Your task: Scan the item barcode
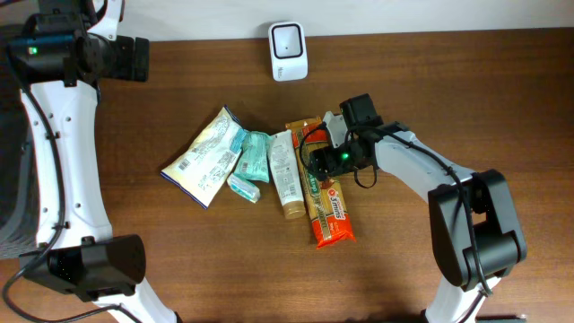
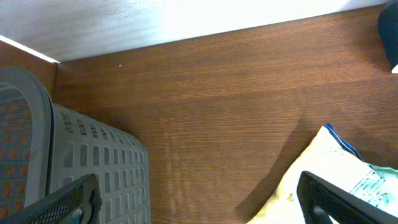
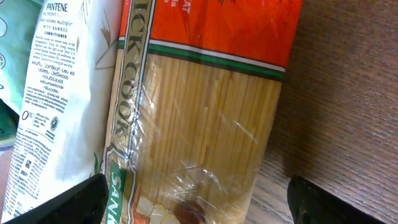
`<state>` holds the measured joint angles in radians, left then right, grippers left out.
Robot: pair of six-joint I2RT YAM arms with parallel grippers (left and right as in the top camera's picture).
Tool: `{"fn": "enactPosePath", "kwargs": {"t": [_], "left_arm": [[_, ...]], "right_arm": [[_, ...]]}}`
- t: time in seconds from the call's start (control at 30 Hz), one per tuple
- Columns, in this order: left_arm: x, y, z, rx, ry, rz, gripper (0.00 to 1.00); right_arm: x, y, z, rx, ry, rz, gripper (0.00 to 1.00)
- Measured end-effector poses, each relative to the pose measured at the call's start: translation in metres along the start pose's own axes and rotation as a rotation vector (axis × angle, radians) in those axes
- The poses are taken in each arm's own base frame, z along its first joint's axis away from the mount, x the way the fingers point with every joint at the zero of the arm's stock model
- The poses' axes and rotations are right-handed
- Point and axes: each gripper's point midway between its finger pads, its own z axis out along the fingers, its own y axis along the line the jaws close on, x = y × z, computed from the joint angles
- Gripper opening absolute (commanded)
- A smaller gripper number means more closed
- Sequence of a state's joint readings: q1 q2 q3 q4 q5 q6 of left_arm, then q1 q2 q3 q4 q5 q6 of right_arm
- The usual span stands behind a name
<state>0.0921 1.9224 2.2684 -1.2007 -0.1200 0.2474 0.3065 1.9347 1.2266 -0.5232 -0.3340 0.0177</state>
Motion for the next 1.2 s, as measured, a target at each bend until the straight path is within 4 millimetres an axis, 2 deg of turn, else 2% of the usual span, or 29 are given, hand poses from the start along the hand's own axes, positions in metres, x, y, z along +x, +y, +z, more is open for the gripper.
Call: {"fn": "enactPosePath", "kwargs": {"t": [0.37, 0.6, 0.63, 0.67, 0.77, 0.8, 0.83, 0.9, 1.0, 1.03, 1.07, 1.2], "left_arm": [[0.000, 0.000, 0.000, 0.000, 0.000, 0.000, 0.99], [0.000, 0.000, 0.000, 0.000, 0.000, 0.000, 0.99], [0.000, 0.000, 0.000, 0.000, 0.000, 0.000, 0.99], [0.000, 0.000, 0.000, 0.000, 0.000, 0.000, 0.99], [0.000, 0.000, 0.000, 0.000, 0.000, 0.000, 0.99], [0.000, 0.000, 0.000, 0.000, 0.000, 0.000, 0.99], [0.000, 0.000, 0.000, 0.000, 0.000, 0.000, 0.99], [0.000, 0.000, 0.000, 0.000, 0.000, 0.000, 0.99], [0.000, 0.000, 0.000, 0.000, 0.000, 0.000, 0.99], [0.000, 0.000, 0.000, 0.000, 0.000, 0.000, 0.99], [0.000, 0.000, 0.000, 0.000, 0.000, 0.000, 0.99], [0.000, 0.000, 0.000, 0.000, 0.000, 0.000, 0.99]], "right_arm": [[0.000, 0.000, 0.000, 0.000, 0.000, 0.000, 0.91], [0.002, 0.007, 0.001, -0.045, 0.007, -0.023, 0.91], [0.008, 0.007, 0.008, -0.060, 0.035, -0.017, 0.91], [0.008, 0.008, 0.007, -0.064, 0.040, -0.015, 0.90], [0.026, 0.013, 0.001, -0.110, 0.127, 0.047, 0.85], [0.038, 0.014, -0.003, -0.127, 0.175, 0.079, 0.81], [0.042, 0.015, -0.004, -0.136, 0.192, 0.089, 0.77], [0.044, 0.017, -0.003, -0.147, 0.203, 0.097, 0.64], [0.043, 0.017, 0.000, -0.154, 0.200, 0.101, 0.19], [0.043, 0.017, 0.000, -0.162, 0.197, 0.113, 0.09], [0.041, 0.018, -0.001, -0.176, 0.193, 0.123, 0.04], [0.038, 0.022, -0.004, -0.209, 0.185, 0.136, 0.04]]}}
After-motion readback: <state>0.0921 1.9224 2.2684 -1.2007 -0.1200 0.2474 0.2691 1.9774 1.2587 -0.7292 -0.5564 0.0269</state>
